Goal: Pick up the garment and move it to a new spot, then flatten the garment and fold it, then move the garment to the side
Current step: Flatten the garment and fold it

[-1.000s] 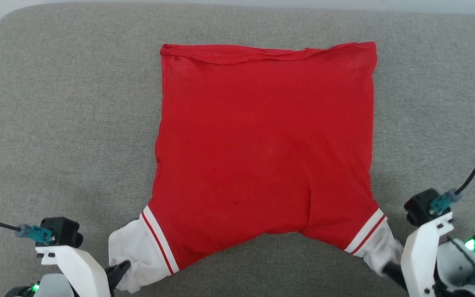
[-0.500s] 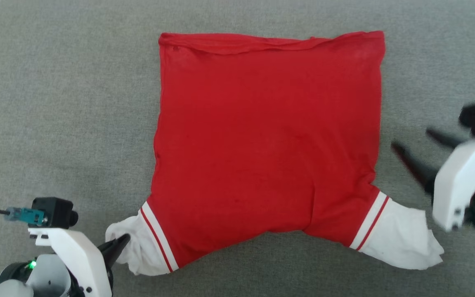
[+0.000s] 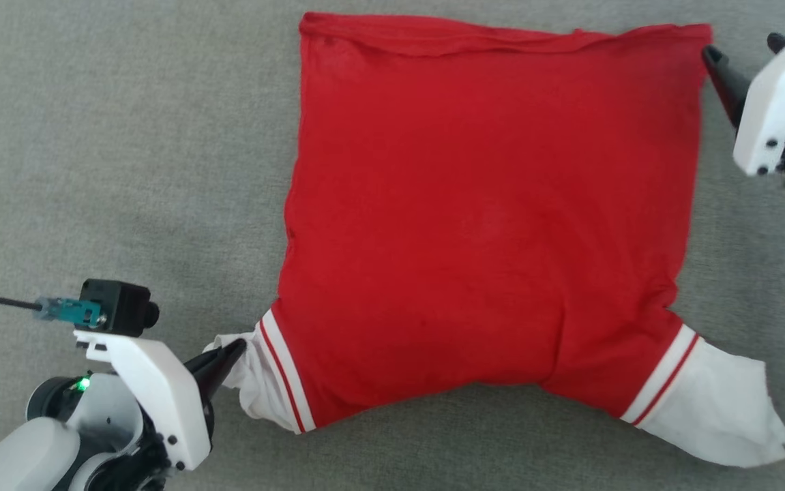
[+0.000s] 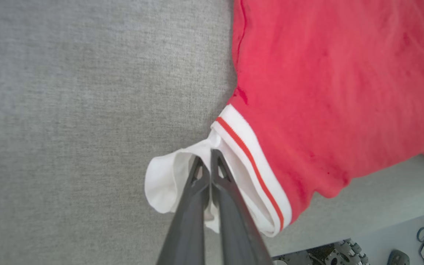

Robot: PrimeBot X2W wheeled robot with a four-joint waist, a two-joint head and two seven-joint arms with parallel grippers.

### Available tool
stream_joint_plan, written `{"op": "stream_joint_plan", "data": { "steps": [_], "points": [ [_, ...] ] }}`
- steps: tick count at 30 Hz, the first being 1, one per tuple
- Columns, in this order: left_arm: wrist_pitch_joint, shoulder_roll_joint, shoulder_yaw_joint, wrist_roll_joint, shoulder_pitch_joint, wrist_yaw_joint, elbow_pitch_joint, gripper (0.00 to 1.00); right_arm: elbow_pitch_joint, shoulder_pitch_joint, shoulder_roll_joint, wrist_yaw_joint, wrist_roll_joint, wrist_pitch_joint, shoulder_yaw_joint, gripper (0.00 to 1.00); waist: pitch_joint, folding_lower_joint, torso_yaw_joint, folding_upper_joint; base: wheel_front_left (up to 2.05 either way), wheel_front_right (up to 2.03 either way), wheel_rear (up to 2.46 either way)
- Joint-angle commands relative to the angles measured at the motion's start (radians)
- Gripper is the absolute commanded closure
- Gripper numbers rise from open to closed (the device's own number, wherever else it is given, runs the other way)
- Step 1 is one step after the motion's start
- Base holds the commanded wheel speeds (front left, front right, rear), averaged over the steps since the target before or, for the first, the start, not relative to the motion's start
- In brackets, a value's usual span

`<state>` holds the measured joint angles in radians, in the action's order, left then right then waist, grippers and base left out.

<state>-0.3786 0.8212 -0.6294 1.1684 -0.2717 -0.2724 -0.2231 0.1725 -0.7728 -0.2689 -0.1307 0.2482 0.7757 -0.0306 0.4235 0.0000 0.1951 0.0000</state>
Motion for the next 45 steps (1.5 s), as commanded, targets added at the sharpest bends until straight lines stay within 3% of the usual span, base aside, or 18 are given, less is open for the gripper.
{"op": "stream_joint_plan", "data": {
  "steps": [1,11,17,18,19,24,30,37,45],
  "points": [
    [-0.004,-0.008,-0.003,-0.011,-0.023,0.009,0.005,1.00,0.048,-0.035,0.006,0.000,-0.018,0.010,-0.013,0.00,0.017,0.0000,0.018,0.0000,0.00,0.00,0.00],
    [-0.014,-0.061,-0.035,-0.030,-0.086,0.051,0.060,1.00,0.442,-0.225,0.036,0.000,-0.162,0.135,-0.102,0.00,0.054,0.0000,0.075,0.0000,0.00,0.00,0.00],
    [-0.016,-0.083,-0.043,-0.028,-0.103,0.069,0.089,1.00,0.635,-0.194,0.063,0.000,-0.214,0.232,-0.129,0.00,0.052,0.0000,0.092,0.0000,0.00,0.00,0.00],
    [-0.016,-0.084,-0.044,-0.028,-0.105,0.071,0.095,1.00,0.654,-0.187,0.062,0.000,-0.220,0.236,-0.115,0.40,0.050,0.0000,0.092,0.0000,0.00,0.00,0.00],
    [-0.015,-0.086,-0.044,-0.028,-0.107,0.073,0.100,1.00,0.665,-0.186,0.056,0.000,-0.219,0.227,-0.108,1.00,0.048,0.0000,0.092,0.0000,0.00,0.00,0.00],
    [-0.009,-0.086,-0.041,-0.021,-0.105,0.077,0.116,1.00,0.660,-0.208,0.032,0.000,-0.186,0.187,-0.065,1.00,0.030,0.0000,0.081,0.0000,0.00,0.00,0.00],
    [0.004,-0.053,-0.016,-0.007,-0.063,0.057,0.116,1.00,0.562,-0.206,-0.010,0.000,-0.043,0.207,0.074,1.00,-0.013,0.0000,0.028,0.0000,0.00,0.00,0.00],
    [0.017,0.004,0.021,0.012,-0.009,0.016,0.079,1.00,0.297,-0.077,-0.097,0.000,0.169,0.298,0.203,1.00,-0.063,0.0000,-0.044,0.0000,0.00,0.00,0.00],
    [0.021,0.051,0.045,0.027,0.039,-0.018,0.033,1.00,-0.075,0.186,-0.142,0.000,0.311,0.439,0.168,1.00,-0.099,0.0000,-0.111,0.0000,0.00,0.00,0.00]
  ]
}}
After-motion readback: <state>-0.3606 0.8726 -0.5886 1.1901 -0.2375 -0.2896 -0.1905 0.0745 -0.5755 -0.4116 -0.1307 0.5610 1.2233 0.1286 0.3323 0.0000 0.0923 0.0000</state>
